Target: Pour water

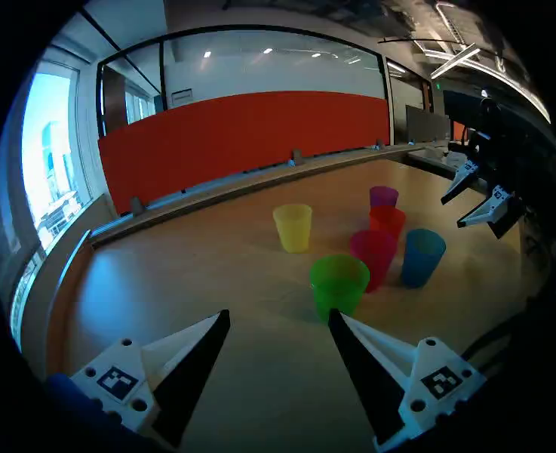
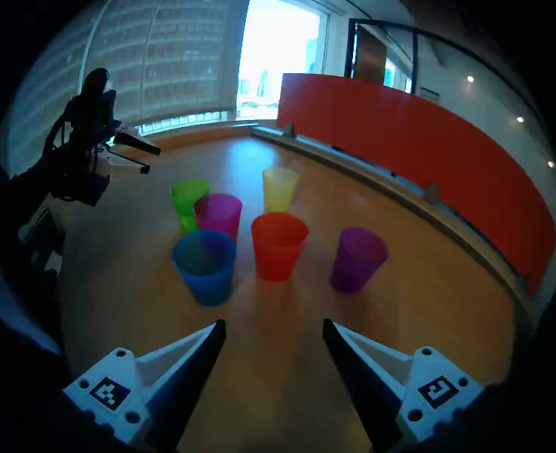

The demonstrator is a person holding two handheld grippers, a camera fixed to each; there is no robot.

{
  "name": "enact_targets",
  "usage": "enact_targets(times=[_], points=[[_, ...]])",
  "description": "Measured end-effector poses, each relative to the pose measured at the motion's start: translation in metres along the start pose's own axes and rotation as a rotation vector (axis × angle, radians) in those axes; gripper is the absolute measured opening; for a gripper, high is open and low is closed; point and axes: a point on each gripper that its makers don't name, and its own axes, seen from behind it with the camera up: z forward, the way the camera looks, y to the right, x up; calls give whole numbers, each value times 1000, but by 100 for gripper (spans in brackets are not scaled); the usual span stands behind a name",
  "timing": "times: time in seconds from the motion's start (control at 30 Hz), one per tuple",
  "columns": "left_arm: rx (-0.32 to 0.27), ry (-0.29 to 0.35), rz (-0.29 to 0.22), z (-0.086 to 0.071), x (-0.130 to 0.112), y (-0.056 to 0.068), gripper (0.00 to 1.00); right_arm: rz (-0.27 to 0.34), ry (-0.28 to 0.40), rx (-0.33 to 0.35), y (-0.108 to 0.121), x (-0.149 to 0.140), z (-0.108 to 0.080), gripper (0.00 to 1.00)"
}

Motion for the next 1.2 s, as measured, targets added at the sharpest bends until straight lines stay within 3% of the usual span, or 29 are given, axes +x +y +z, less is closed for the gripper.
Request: enact_targets(times=[0.2,0.5,1.0,1.2], points=[[21,57,-2,-4,13,5,98,48,37,-65,13,7,-11,100],[63,114,-50,-3,20,4,98,119,163,-205,35,27,-28,100],[183,228,-115,-16,40,-14,98,167,292,-408,65,49,-50,100],[206,274,-137,-16,47,-12,98,209,351,-515,85,55,-62,100]])
